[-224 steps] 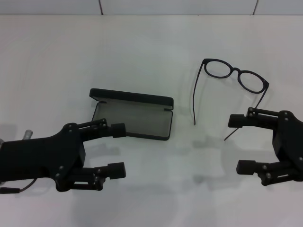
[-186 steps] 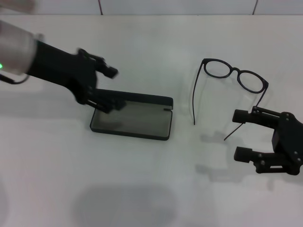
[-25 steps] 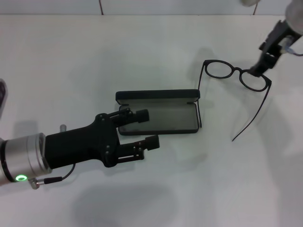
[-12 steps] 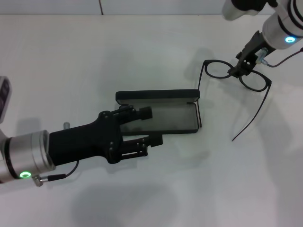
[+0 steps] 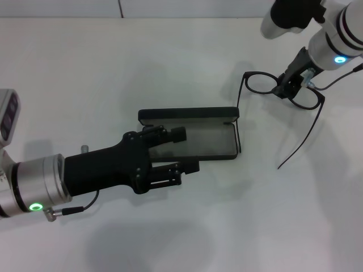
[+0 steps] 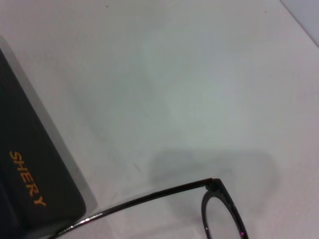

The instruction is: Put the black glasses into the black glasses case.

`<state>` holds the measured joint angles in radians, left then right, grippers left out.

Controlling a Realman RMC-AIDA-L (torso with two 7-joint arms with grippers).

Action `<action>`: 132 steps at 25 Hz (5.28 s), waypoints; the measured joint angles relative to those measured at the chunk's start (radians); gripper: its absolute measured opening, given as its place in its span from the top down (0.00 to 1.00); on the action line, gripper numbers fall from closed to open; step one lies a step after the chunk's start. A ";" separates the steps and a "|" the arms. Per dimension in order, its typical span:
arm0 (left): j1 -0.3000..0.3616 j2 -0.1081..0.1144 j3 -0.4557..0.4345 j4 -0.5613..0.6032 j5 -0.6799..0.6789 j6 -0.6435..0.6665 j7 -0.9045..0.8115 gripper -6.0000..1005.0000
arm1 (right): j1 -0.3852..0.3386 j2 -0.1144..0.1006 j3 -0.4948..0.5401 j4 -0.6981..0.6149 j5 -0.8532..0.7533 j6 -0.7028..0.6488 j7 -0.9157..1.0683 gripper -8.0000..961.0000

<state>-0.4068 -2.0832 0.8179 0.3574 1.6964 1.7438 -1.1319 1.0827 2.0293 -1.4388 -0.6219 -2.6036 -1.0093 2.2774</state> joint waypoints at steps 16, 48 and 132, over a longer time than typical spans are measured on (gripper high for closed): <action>-0.001 -0.001 -0.001 -0.013 -0.012 -0.013 -0.002 0.23 | -0.003 -0.001 0.003 0.052 0.056 0.039 -0.030 0.83; 0.013 0.017 -0.003 -0.010 -0.108 0.094 -0.003 0.28 | -0.331 -0.023 0.408 -0.604 0.071 -0.574 -0.164 0.87; -0.059 -0.008 0.044 -0.133 -0.324 0.157 0.123 0.95 | -0.323 -0.027 0.918 0.154 0.951 -0.664 -0.530 0.86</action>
<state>-0.4661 -2.0908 0.8615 0.2240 1.3727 1.9006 -1.0092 0.7597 2.0026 -0.5210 -0.4678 -1.6526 -1.6736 1.7472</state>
